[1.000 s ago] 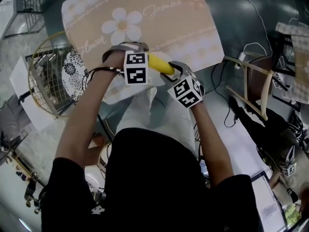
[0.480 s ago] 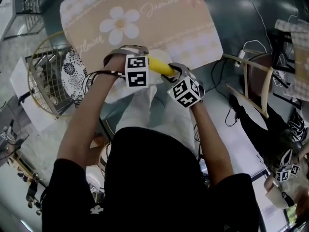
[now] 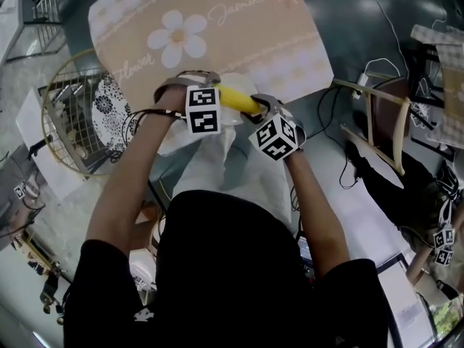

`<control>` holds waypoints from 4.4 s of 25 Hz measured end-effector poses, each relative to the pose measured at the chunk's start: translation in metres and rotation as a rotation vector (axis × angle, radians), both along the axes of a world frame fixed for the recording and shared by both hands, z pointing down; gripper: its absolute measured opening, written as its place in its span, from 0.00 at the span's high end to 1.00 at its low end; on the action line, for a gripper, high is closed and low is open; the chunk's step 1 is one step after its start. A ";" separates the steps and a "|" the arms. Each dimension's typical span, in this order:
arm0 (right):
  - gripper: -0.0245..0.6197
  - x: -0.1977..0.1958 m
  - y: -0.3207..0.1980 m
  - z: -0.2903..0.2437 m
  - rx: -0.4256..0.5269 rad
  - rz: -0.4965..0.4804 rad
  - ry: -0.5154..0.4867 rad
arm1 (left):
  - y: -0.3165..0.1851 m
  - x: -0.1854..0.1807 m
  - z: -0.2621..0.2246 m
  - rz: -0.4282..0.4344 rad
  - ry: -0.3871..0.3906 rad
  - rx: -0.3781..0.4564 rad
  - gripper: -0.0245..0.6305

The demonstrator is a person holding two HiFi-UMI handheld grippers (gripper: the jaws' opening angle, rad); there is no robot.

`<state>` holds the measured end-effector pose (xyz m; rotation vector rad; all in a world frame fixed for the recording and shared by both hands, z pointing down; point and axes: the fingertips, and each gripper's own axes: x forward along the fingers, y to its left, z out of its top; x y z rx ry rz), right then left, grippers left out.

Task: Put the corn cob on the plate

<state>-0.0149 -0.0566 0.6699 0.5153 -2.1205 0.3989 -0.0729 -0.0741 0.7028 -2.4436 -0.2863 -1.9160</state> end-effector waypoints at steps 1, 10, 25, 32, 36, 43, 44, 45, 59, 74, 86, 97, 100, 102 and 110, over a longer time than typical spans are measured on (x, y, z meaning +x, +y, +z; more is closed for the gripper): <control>0.64 0.000 0.000 0.000 0.005 -0.004 0.004 | 0.000 0.000 0.001 -0.005 0.000 0.001 0.53; 0.64 -0.001 0.003 0.003 0.043 -0.015 0.030 | 0.006 -0.002 0.004 -0.024 -0.004 0.014 0.53; 0.63 0.005 -0.008 -0.034 0.069 0.068 -0.043 | 0.003 -0.013 -0.027 -0.168 0.053 -0.002 0.51; 0.63 0.016 -0.023 -0.069 0.103 0.118 -0.061 | 0.000 -0.010 -0.063 -0.294 0.130 0.019 0.53; 0.65 0.016 -0.035 -0.090 0.126 0.115 -0.098 | -0.008 -0.002 -0.092 -0.381 0.197 0.062 0.55; 0.78 0.013 -0.055 -0.125 0.202 0.074 -0.134 | -0.020 0.002 -0.124 -0.545 0.279 0.152 0.81; 0.80 0.013 -0.058 -0.129 0.214 0.066 -0.135 | -0.021 0.002 -0.128 -0.572 0.289 0.161 0.83; 0.81 0.014 -0.061 -0.133 0.222 0.058 -0.140 | -0.022 0.003 -0.132 -0.597 0.297 0.168 0.84; 0.96 0.024 -0.102 -0.204 0.279 0.044 -0.364 | -0.043 0.012 -0.184 -0.969 0.480 0.259 0.95; 0.96 0.017 -0.119 -0.314 0.440 -0.108 -0.576 | -0.068 0.031 -0.306 -1.156 0.725 0.571 0.95; 0.96 0.016 -0.107 -0.360 0.495 -0.200 -0.715 | -0.056 0.045 -0.394 -1.200 0.874 0.857 0.95; 0.96 0.012 -0.102 -0.403 0.536 -0.225 -0.811 | -0.048 0.048 -0.439 -1.316 0.962 0.898 0.95; 0.96 0.007 -0.095 -0.412 0.542 -0.237 -0.831 | -0.044 0.042 -0.447 -1.325 0.973 0.912 0.95; 0.96 0.003 -0.088 -0.419 0.548 -0.240 -0.846 | -0.040 0.037 -0.453 -1.340 0.997 0.918 0.95; 0.96 -0.006 -0.060 -0.443 0.589 -0.211 -0.887 | -0.013 0.024 -0.462 -1.344 1.008 0.944 0.95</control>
